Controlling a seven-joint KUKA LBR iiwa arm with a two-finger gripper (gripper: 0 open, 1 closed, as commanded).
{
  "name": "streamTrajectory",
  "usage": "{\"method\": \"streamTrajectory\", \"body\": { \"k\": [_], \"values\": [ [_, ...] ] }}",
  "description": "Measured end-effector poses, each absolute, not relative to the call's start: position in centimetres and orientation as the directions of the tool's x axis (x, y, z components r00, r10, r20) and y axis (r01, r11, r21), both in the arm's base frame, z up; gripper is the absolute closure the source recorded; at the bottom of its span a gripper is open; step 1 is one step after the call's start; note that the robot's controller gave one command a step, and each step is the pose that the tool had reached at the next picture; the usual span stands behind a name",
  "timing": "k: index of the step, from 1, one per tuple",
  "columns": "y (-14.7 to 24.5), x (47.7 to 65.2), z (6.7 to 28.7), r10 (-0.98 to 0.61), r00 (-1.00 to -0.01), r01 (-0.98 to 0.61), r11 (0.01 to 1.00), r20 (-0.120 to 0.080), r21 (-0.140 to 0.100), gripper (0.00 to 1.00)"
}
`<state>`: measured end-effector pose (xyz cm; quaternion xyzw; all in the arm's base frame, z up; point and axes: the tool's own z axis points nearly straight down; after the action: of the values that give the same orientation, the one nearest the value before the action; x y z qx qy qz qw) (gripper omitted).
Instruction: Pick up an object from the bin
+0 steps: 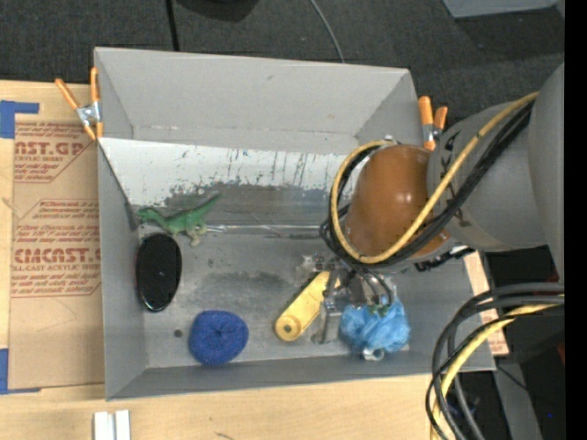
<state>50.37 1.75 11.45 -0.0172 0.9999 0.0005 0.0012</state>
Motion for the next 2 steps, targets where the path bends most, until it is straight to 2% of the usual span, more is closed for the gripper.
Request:
{"method": "streamTrajectory", "body": {
  "k": [1, 2],
  "values": [
    [0.79, 51.35, 7.24, -0.084, -0.996, -0.084, 0.996, -0.005, 0.0, 1.0],
    [0.79, 51.35, 7.24, -0.084, -0.996, -0.084, 0.996, -0.005, 0.0, 1.0]
  ]
}}
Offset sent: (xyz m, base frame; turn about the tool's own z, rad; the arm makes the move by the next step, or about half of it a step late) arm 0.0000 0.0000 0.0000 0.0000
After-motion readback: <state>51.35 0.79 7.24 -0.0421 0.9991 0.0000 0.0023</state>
